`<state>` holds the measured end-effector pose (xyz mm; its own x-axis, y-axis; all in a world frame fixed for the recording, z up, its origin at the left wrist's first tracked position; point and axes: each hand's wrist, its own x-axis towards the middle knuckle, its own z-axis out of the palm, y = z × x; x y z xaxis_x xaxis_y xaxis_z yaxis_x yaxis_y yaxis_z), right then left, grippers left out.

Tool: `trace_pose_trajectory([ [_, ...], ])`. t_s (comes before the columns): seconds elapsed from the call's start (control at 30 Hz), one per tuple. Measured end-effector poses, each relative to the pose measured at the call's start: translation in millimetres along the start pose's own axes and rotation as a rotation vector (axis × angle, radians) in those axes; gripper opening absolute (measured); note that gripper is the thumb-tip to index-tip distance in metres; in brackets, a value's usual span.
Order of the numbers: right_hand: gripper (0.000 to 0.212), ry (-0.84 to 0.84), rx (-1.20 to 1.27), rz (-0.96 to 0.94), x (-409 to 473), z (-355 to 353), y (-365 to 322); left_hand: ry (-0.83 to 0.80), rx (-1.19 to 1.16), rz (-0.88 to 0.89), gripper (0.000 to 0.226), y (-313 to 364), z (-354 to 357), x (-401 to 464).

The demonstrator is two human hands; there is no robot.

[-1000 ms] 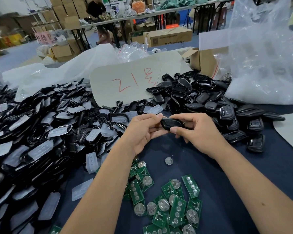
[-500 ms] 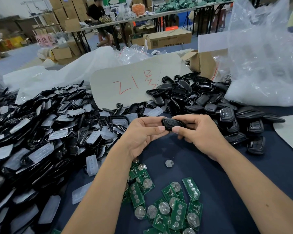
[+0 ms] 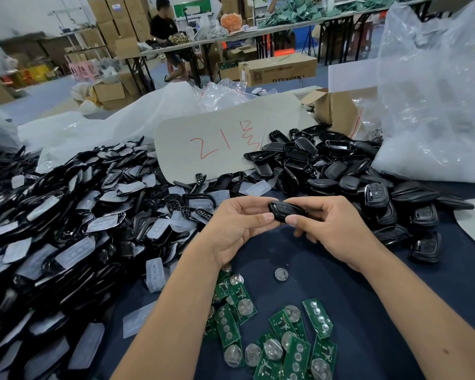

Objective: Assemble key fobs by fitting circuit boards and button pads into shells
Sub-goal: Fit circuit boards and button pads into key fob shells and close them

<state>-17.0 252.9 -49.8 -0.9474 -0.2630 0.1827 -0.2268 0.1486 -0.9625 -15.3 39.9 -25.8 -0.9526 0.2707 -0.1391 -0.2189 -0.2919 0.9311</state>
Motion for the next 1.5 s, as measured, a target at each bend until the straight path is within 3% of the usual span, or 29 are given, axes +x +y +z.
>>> trace_pose_trajectory([
  [0.27, 0.039, 0.052, -0.103, -0.037, -3, 4, -4, 0.018, 0.0, -0.036, 0.023, 4, 1, -2],
  [0.57, 0.042, 0.133, -0.247, -0.101, -5, 11, -8, 0.18, 0.091, -0.008, 0.007, 0, 12, 0],
  [0.8, 0.015, 0.211, -0.005, -0.031, -1, 11, -7, 0.205, 0.187, 0.127, 0.009, -2, 15, 2],
  [1.1, 0.019, 0.22, 0.199, -0.02, -1, 10, -8, 0.106, 0.078, 0.082, 0.012, -3, 14, 0],
  [1.33, 0.023, 0.19, 0.237, -0.063, -2, 7, -6, 0.081, 0.284, 0.336, 0.02, -1, 9, 0],
  [1.5, 0.026, 0.184, 0.251, -0.107, -3, 6, -9, 0.067, 0.332, 0.423, 0.027, 1, 9, 0],
])
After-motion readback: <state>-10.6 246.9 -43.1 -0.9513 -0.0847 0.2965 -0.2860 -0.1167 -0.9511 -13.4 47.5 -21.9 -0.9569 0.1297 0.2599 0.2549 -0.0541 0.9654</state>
